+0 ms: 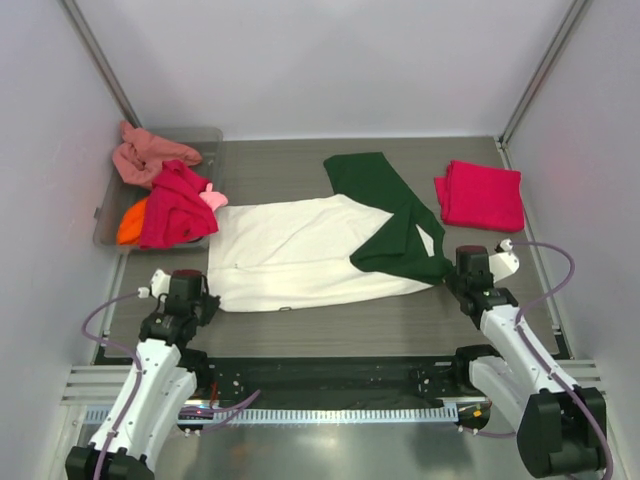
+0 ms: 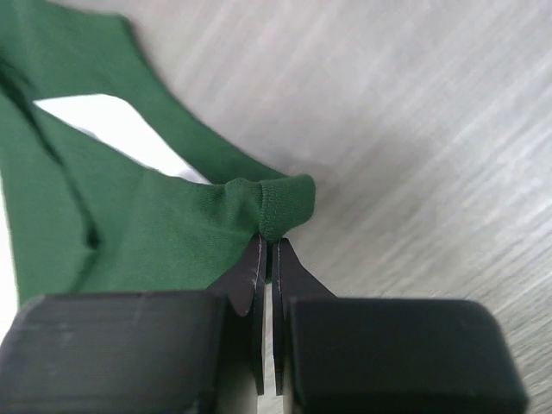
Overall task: Fold and stack the t-shirts
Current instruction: Fold the tshirt
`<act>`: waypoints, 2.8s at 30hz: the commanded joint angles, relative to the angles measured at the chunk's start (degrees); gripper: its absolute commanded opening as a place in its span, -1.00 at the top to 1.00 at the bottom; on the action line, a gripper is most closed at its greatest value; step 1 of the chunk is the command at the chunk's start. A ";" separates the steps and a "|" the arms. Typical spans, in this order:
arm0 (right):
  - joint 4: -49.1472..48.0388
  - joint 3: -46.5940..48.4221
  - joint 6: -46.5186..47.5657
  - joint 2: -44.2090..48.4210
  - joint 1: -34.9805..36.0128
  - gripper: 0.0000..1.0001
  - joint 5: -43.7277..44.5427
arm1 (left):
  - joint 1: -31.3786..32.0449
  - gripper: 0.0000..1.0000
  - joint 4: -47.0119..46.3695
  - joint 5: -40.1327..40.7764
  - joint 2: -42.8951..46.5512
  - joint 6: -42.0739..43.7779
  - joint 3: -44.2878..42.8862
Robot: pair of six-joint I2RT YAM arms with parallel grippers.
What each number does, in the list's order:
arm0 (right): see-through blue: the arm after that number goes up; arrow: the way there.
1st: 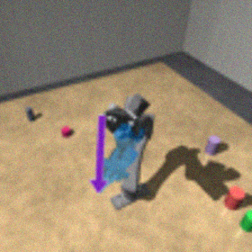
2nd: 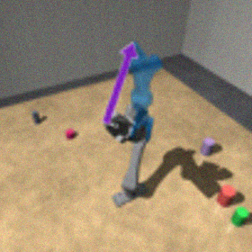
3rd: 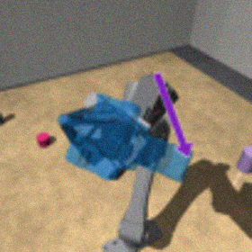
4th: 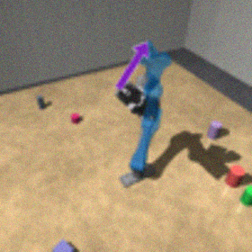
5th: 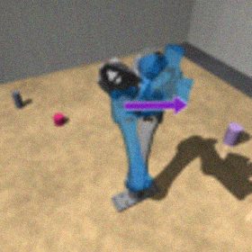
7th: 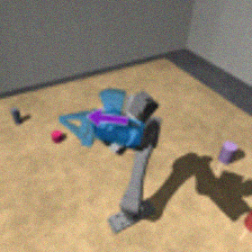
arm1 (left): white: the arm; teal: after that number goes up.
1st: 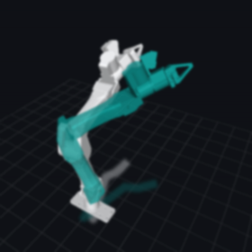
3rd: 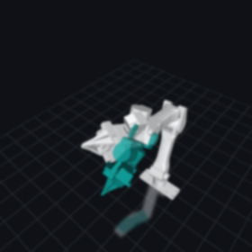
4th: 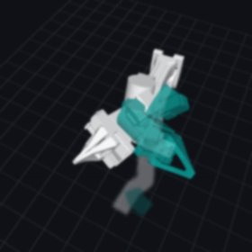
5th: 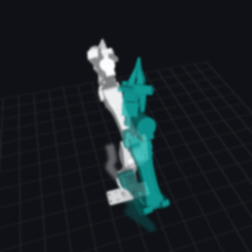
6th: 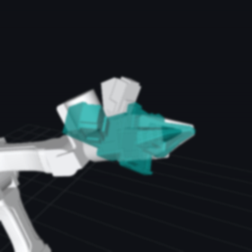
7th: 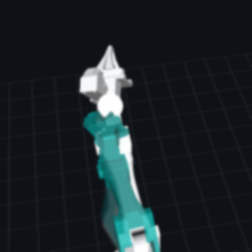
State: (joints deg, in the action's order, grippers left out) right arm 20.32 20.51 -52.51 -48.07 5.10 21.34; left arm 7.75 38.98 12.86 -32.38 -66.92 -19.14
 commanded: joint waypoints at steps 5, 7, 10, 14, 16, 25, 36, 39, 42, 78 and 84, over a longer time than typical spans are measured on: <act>2.62 18.75 1.53 -5.18 -0.36 0.98 2.65 | -0.10 1.00 1.79 1.81 -7.51 4.06 -19.49; 6.04 23.68 2.15 -4.75 -0.45 0.98 4.05 | -0.10 1.00 4.51 2.95 -9.71 5.30 -24.00; 8.24 23.61 3.55 -1.07 -0.44 0.98 6.60 | -0.10 1.00 6.90 3.31 -7.97 6.27 -25.08; 12.90 18.00 2.33 2.10 -0.45 0.98 6.26 | -0.10 0.99 4.44 -0.54 -3.66 4.17 -15.60; 14.05 13.78 1.19 4.64 -0.36 0.98 4.24 | -0.10 0.99 2.95 -2.39 -2.25 2.59 -10.25; 14.48 31.66 2.76 -1.92 -0.44 0.98 5.82 | -0.19 1.00 4.68 -0.12 -11.37 5.38 -29.07; 19.67 65.60 11.46 -0.71 -0.45 0.98 -1.12 | -0.19 0.99 14.90 -3.01 -15.87 9.70 -68.03; 20.81 71.41 13.22 0.43 -0.36 0.98 -1.74 | -0.19 0.99 15.16 -6.26 -15.87 9.26 -72.25; 21.69 76.59 14.45 0.35 -0.36 0.98 -0.43 | -0.19 0.99 16.39 -6.80 -18.15 9.43 -75.69; 0.98 86.06 -2.15 -42.84 -19.60 0.97 -37.16 | -11.44 1.00 -20.16 -30.53 -67.39 0.99 -89.54; -7.91 54.76 -1.81 -30.96 -21.97 0.97 -37.34 | -11.44 1.00 -30.60 -31.15 -59.21 2.57 -58.55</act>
State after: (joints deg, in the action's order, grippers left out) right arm 20.03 83.64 -54.02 -83.96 -15.35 -14.81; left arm -3.25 18.35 -16.45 -96.90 -65.56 -88.23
